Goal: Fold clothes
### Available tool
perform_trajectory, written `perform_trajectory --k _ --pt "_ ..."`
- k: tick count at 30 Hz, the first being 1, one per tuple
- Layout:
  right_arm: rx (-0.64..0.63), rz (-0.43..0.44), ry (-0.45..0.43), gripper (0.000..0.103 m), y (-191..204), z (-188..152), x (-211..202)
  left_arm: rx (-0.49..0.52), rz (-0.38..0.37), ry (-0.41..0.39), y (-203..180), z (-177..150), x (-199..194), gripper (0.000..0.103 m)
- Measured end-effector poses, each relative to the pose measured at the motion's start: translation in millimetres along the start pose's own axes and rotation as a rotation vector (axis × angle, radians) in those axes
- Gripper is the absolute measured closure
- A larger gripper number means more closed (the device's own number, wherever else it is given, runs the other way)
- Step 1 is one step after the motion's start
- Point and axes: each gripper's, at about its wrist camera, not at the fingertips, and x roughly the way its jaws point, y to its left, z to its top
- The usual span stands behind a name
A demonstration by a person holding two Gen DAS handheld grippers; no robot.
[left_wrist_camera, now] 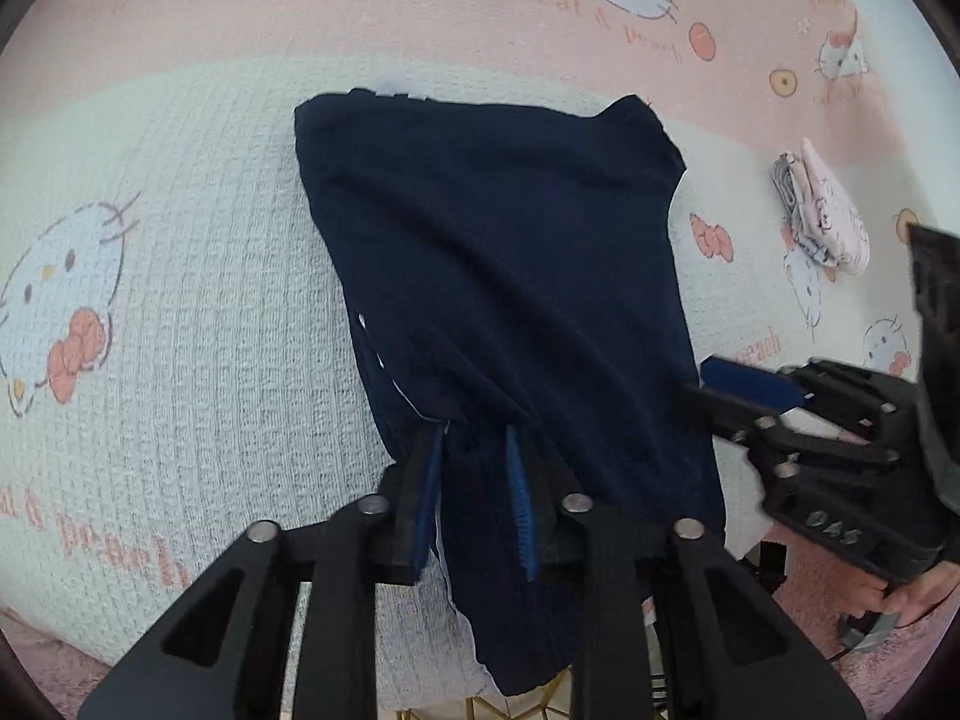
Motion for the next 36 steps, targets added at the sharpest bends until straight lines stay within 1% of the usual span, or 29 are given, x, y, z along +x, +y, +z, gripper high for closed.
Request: perform_trajectory --k 1,4,9,11,13,14,16,18,19,22,26,28,30,33,35,36 --pt "0.006 0.001 0.011 0.075 5.2 -0.4 7.1 0.004 -0.001 -0.007 0.3 1.6 -1.2 0.09" --pt "0.014 -0.015 0.02 0.075 3.9 -2.4 16.4 0.014 0.013 -0.023 1.6 2.4 -6.3 0.096" --pt "0.051 -0.022 -0.023 0.075 -2.8 -6.0 11.1 0.012 0.065 -0.005 7.3 -3.5 -4.0 0.097" --pt "0.065 -0.039 -0.031 0.075 -7.7 -7.9 8.8 -0.015 0.084 0.017 17.4 -8.6 -1.6 0.097" --pt "0.068 -0.067 -0.019 0.075 -13.2 -10.5 9.0 -0.072 0.093 0.032 34.3 -13.5 -1.8 0.097" --pt "0.066 -0.082 -0.009 0.075 -16.1 -12.1 9.6 -0.11 0.072 0.03 43.1 -14.3 -3.7 0.097" --pt "0.081 -0.052 -0.028 0.075 -20.5 -14.4 4.1 -0.167 -0.011 0.013 54.5 -12.9 -9.3 0.096" --pt "0.098 -0.023 -0.047 0.075 -23.9 -16.2 -1.6 -0.173 -0.073 -0.021 53.1 -8.3 -15.0 0.096" --pt "0.107 -0.009 -0.056 0.075 -25.6 -17.0 -4.4 -0.162 -0.09 -0.032 50.0 -6.2 -16.3 0.095" --pt "0.124 0.029 -0.073 0.075 -27.3 -18.0 -9.5 -0.099 -0.064 0.003 33.7 -3.9 -5.4 0.094" --pt "0.107 0.015 -0.068 0.075 -25.4 -22.6 -6.6 -0.066 -0.022 0.042 19.6 -5.1 9.8 0.088" --pt "0.1 0.015 -0.049 0.075 -24.3 -27.0 -1.0 -0.05 -0.003 0.031 16.8 -4.2 9.4 0.088" --pt "0.076 -0.014 -0.057 0.075 -21.3 -30.5 -1.9 -0.045 0.028 0.035 20.4 -8.3 6.1 0.088" --pt "0.052 -0.067 -0.03 0.075 -21.2 -35.0 -6.7 -0.064 0.074 0.04 31.1 -15.8 -4.1 0.089" --pt "0.073 -0.064 -0.033 0.075 -28.1 -39.4 -14.1 -0.071 0.111 0.01 36.2 -17.5 -14.2 0.088" --pt "0.088 -0.049 -0.054 0.075 -31.9 -40.5 -19.9 -0.07 0.098 -0.013 36.0 -16.0 -19.3 0.089"
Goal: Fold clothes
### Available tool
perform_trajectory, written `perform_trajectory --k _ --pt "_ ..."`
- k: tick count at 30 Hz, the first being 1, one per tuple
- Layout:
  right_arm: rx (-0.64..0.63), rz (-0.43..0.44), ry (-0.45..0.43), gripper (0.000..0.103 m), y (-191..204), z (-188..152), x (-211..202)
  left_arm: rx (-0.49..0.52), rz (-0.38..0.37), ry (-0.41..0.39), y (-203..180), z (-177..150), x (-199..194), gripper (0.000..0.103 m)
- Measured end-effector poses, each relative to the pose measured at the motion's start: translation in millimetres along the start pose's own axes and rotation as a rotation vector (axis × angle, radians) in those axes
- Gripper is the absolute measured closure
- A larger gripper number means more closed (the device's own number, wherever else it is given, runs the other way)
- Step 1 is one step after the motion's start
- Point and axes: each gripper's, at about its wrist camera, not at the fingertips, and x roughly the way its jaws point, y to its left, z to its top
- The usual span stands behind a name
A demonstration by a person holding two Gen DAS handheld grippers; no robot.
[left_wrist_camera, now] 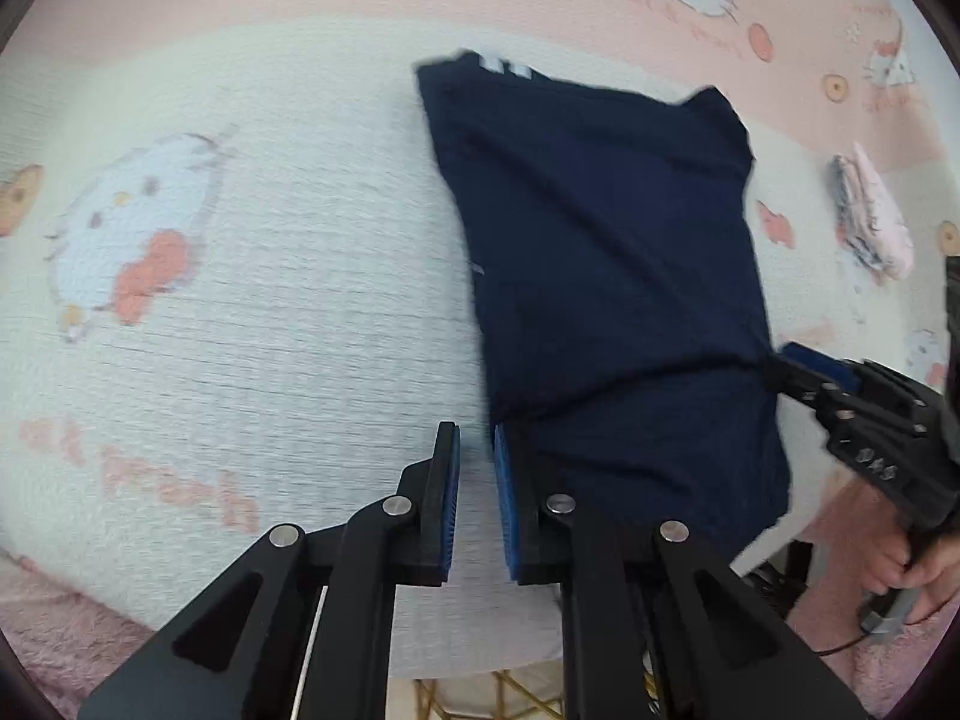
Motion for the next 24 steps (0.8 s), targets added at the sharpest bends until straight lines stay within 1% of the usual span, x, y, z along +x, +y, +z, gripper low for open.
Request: perform_trajectory --k 2,3,4,5,6,7,8,10,11,13,14,15,16,18,20,22,24 --pt "0.014 0.041 -0.034 0.074 -3.1 1.6 -8.2 0.005 -0.109 -0.051 -5.5 7.2 -9.7 0.088" --pt "0.013 0.066 -0.048 0.074 -2.5 3.3 -11.1 0.027 -0.137 -0.065 -11.4 10.7 -10.9 0.088" --pt "0.01 0.088 -0.059 0.074 -1.5 5.0 -13.3 0.074 -0.132 -0.064 -21.2 14.0 -7.5 0.088" --pt "-0.007 0.092 -0.05 0.074 3.1 5.7 -9.5 0.118 -0.11 -0.049 -31.6 16.6 0.1 0.088" --pt "-0.024 0.093 -0.038 0.074 7.9 7.4 -4.3 0.149 -0.056 -0.003 -38.1 17.1 13.1 0.088" --pt "-0.039 0.076 -0.003 0.074 14.2 16.3 11.0 0.153 -0.016 0.042 -36.2 15.7 23.3 0.088" --pt "-0.048 0.055 0.027 0.076 14.5 14.3 17.1 0.127 -0.025 0.051 -29.4 15.2 23.9 0.089" --pt "-0.037 0.051 0.026 0.076 7.1 10.9 8.8 0.038 -0.052 0.049 -11.3 21.8 10.6 0.088" --pt "-0.029 0.049 0.016 0.075 1.1 15.4 2.4 0.008 -0.059 0.04 -3.4 28.8 4.1 0.088" --pt "-0.013 0.044 -0.004 0.074 -10.8 24.2 -10.6 -0.012 -0.075 -0.007 8.7 49.6 -8.1 0.087" --pt "-0.005 0.041 -0.015 0.074 -16.8 28.6 -17.1 -0.019 -0.074 -0.021 14.1 61.7 -10.1 0.085" --pt "0.002 0.039 -0.028 0.074 -22.2 34.0 -23.5 -0.024 -0.062 -0.023 18.5 75.8 -7.0 0.076" --pt "0.002 0.039 -0.062 0.074 -23.4 47.0 -29.5 -0.028 -0.053 -0.018 22.4 88.7 -2.0 0.068" --pt "-0.022 0.006 -0.123 0.068 -22.7 75.3 -34.7 -0.034 -0.045 0.007 28.6 111.3 12.7 0.068" --pt "-0.054 -0.068 -0.161 0.067 -23.9 102.7 -29.0 -0.021 -0.03 0.019 32.4 128.0 23.9 0.068" --pt "-0.059 -0.104 -0.162 0.067 -27.3 130.7 -14.5 0.005 -0.017 0.022 33.4 136.8 32.8 0.068" --pt "-0.064 -0.07 -0.118 0.067 -39.1 138.0 -0.7 0.031 -0.008 0.015 33.7 142.9 39.1 0.068"
